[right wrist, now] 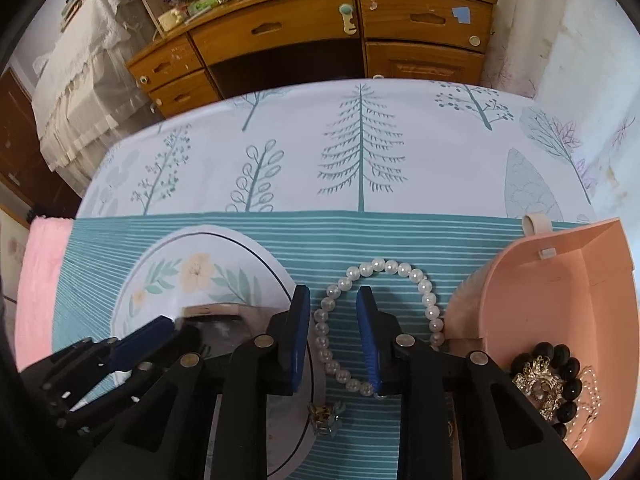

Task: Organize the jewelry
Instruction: 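Close the left tool on the pink strap watch, then carry the watch to the pink box with the left tool while the right tool grasps the pearl bracelet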

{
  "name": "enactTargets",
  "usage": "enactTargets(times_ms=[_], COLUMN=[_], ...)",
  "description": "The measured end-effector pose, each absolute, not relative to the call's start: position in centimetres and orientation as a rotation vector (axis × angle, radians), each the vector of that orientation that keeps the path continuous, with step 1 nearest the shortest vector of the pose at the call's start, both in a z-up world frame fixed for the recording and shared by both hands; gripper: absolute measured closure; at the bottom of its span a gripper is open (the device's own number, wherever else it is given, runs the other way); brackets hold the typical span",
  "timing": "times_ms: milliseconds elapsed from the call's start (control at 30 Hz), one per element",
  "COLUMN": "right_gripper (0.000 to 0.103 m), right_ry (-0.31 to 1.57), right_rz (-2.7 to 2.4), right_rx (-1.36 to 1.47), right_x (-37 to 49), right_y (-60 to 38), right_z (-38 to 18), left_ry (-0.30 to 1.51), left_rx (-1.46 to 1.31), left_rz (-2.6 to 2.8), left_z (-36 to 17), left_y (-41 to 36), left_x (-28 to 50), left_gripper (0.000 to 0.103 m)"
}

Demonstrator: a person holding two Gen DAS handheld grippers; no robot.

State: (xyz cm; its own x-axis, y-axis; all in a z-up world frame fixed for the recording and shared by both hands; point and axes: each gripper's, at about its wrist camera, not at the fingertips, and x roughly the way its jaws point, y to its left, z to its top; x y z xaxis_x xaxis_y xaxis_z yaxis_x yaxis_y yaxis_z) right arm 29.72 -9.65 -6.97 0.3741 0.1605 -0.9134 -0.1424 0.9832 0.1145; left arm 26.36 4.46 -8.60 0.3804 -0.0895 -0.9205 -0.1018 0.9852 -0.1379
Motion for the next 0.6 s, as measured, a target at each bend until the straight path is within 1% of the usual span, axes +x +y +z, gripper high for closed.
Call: enactTargets(times_ms=[200,267,367,433,600], right_gripper=[0.082,0.094,0.095,0.096,0.096], right_ry=[1.160,1.158,1.160,1.166,1.112], right_rz=[0.153,0.168,0.170,0.191,0.256], right_rx=[-0.159,-0.193,-0.192,-0.158,-0.067], right_x=[29.3,29.2,29.0,28.7,27.1], right_y=[-7.5,-6.8,-6.5,-6.7,-7.9], right_z=[-7.2,-7.2,-7.1,-7.0,-4.5], left_ry=[1.212,1.212,1.212,1.217,1.222], left_rx=[-0.182,-0.179,-0.168,-0.187,-0.243], left_rz=[0.024,0.022,0.029,0.030,0.033], left_z=[-8.4,-8.3,-8.3,-8.3,-7.8], left_y=[7.2,7.7,7.8,8.0,8.8], left_x=[25.5,24.9,24.6,24.3,23.6], left_gripper=[0.089,0.089,0.089,0.101,0.102])
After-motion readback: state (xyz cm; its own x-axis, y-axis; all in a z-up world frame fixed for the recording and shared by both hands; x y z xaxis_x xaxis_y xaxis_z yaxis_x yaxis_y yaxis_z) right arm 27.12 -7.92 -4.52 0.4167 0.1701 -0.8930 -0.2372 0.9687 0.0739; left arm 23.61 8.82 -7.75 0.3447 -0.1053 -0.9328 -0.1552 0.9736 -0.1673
